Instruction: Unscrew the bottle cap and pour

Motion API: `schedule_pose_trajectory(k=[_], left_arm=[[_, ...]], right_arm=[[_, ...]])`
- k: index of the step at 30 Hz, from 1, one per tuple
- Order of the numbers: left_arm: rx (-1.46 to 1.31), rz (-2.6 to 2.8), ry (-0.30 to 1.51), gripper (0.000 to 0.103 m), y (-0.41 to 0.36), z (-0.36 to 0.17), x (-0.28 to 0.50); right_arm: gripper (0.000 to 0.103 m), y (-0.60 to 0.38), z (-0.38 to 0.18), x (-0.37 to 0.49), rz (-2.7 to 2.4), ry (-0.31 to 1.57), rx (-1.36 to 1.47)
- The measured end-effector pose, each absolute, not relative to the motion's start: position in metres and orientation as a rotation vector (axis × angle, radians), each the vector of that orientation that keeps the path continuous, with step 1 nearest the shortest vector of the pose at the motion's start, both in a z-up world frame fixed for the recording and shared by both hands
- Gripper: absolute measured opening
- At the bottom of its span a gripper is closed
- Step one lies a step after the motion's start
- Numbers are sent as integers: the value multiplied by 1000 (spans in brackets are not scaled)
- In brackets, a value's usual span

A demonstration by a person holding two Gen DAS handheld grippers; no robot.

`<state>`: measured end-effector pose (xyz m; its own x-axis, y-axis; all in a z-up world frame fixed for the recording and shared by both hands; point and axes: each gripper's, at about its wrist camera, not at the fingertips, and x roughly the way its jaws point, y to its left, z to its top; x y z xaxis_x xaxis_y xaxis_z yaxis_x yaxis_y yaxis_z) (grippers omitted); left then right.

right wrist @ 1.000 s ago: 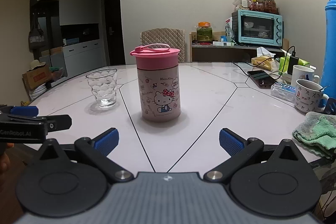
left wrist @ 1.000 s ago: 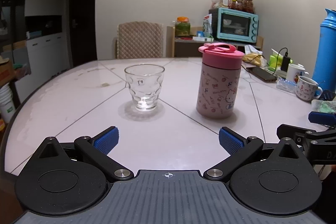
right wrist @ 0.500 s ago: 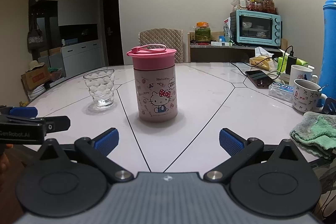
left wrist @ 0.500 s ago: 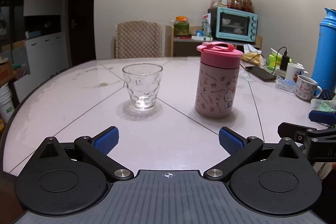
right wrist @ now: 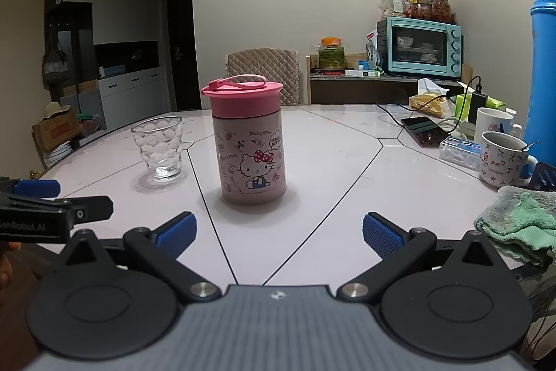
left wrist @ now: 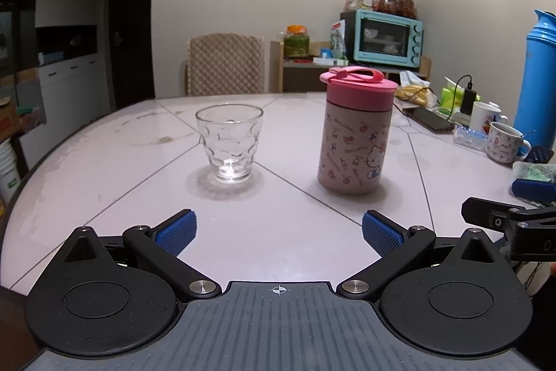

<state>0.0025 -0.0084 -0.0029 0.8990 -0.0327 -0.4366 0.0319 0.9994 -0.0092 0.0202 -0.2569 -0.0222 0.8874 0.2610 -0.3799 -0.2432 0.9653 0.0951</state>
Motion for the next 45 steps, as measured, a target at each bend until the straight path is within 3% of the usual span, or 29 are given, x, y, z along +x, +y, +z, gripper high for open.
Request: schedule_pose_trajectory(k=[45], left_arm=[[34,-165,454,103,-16,-6,36]], right_arm=[[103,-269,-11,41,247,379,23]])
